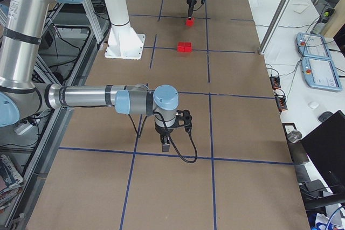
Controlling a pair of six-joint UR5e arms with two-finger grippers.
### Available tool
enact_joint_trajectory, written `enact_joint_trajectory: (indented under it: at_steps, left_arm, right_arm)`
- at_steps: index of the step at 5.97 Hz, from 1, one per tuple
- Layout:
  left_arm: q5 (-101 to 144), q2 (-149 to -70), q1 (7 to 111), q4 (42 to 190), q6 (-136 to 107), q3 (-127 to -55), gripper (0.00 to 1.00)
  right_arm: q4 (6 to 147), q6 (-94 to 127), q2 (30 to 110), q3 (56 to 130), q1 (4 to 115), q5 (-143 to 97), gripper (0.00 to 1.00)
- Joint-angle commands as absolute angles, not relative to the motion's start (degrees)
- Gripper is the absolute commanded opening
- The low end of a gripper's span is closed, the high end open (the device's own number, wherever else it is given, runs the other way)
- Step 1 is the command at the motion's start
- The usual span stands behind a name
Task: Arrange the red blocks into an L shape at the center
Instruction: 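Move the left gripper over the last red cube and lower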
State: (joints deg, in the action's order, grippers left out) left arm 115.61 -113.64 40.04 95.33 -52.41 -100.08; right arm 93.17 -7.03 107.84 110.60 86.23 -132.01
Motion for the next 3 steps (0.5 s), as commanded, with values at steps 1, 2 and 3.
enact_joint_trajectory:
  at_steps: [1, 2, 3]
  left_arm:
    - [115.05, -113.73, 39.81, 98.85, -50.81, -97.4, 1.0]
    - [115.05, -113.82, 39.81, 99.14, -50.71, -96.69, 1.0]
    - [115.14, -113.56, 39.9, 99.14, -50.71, -96.59, 1.0]
  right_arm:
    - [93.16, -6.94, 107.75, 110.65, 86.31, -132.01, 1.0]
    - [93.16, -7.03, 107.75, 110.65, 86.31, -132.1, 1.0]
    - [93.16, -7.03, 107.75, 110.65, 86.31, -132.01, 1.0]
